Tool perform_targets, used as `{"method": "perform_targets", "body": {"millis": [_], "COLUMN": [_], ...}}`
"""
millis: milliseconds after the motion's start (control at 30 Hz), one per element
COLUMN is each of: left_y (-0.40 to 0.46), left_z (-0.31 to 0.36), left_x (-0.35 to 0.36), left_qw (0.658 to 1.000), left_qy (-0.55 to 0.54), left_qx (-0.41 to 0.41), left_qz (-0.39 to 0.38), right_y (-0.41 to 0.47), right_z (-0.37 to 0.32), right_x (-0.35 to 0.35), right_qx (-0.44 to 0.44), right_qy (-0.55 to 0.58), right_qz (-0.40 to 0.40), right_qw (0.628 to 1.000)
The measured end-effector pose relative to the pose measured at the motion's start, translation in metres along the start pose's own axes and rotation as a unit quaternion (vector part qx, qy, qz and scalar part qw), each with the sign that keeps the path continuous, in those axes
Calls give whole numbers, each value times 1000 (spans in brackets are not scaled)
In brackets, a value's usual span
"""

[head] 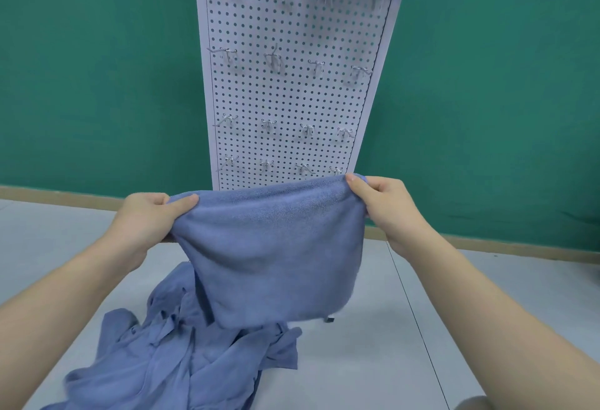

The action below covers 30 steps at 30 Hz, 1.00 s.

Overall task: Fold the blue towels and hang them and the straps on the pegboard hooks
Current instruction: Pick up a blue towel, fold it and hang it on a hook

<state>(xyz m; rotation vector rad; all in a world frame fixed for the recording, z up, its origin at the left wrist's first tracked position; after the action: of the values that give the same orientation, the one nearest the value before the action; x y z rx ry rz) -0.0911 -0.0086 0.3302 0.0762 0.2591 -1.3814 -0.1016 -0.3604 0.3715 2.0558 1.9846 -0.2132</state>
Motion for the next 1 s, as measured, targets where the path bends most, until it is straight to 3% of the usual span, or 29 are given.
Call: {"method": "perform_targets", "body": {"millis": [267, 500, 767, 1000], "left_y": [-4, -4, 3, 4], "left_z": [-2, 0, 2, 7], "left_x": [5, 5, -3, -2], "left_qw": [998, 992, 999, 996], "left_qy": [-10, -90, -11, 3], "left_qx": [-55, -92, 4, 78], "left_qz": [-40, -6, 43, -32], "right_y": [1, -4, -5, -6], "right_z": [2, -4, -7, -10], "right_x": [-4, -4, 0, -2], "right_qx": [0, 10, -18, -36], "right_qy": [45, 126, 106, 92], "right_qz": [-17, -24, -36, -38], "right_qw": [999, 992, 994, 994]}}
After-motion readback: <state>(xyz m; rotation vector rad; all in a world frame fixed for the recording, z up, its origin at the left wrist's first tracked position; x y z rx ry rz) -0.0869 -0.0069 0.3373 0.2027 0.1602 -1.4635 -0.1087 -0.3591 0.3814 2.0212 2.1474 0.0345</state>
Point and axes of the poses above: each hand's wrist, its own y-axis towards the middle knuckle, its own x-axis out of the palm, z = x × y, the point moved 3 cm from there along y, towards the middle knuckle, and after that the axes turned 6 degrees about -z, right-handed, at the moved point
